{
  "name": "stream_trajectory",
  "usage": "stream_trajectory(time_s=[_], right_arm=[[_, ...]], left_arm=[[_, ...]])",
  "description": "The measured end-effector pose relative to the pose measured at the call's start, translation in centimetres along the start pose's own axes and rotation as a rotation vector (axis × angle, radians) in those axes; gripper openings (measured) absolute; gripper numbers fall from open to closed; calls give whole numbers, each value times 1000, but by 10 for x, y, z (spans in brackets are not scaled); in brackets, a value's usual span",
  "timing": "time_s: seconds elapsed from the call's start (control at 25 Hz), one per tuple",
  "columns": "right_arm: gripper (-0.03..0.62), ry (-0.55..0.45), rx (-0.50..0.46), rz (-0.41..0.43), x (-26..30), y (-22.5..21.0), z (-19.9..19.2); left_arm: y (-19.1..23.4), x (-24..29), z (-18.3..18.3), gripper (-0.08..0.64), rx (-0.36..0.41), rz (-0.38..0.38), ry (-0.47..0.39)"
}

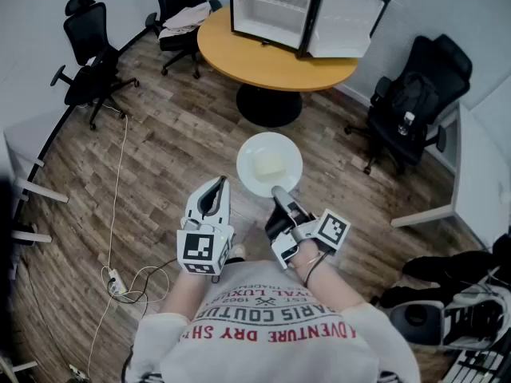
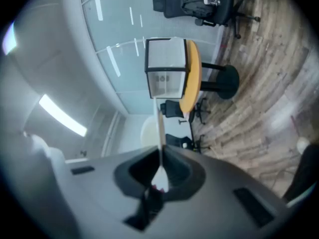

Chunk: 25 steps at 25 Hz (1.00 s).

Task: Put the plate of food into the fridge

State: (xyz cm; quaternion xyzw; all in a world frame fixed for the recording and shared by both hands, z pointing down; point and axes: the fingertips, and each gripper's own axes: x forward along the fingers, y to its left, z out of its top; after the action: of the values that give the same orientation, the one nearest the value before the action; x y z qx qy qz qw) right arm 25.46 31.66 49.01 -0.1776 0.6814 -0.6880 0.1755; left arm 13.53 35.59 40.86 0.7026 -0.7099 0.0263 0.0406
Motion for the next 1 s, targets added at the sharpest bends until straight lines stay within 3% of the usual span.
stream_trajectory(time_s=[0.6, 1.0], right_arm=[[38, 12, -12, -18, 8, 0, 0], [38, -31, 0, -24, 57, -4, -5]], left_arm=[[2, 6, -11, 26, 1, -24, 4], [56, 21, -11, 26, -3, -39, -4]])
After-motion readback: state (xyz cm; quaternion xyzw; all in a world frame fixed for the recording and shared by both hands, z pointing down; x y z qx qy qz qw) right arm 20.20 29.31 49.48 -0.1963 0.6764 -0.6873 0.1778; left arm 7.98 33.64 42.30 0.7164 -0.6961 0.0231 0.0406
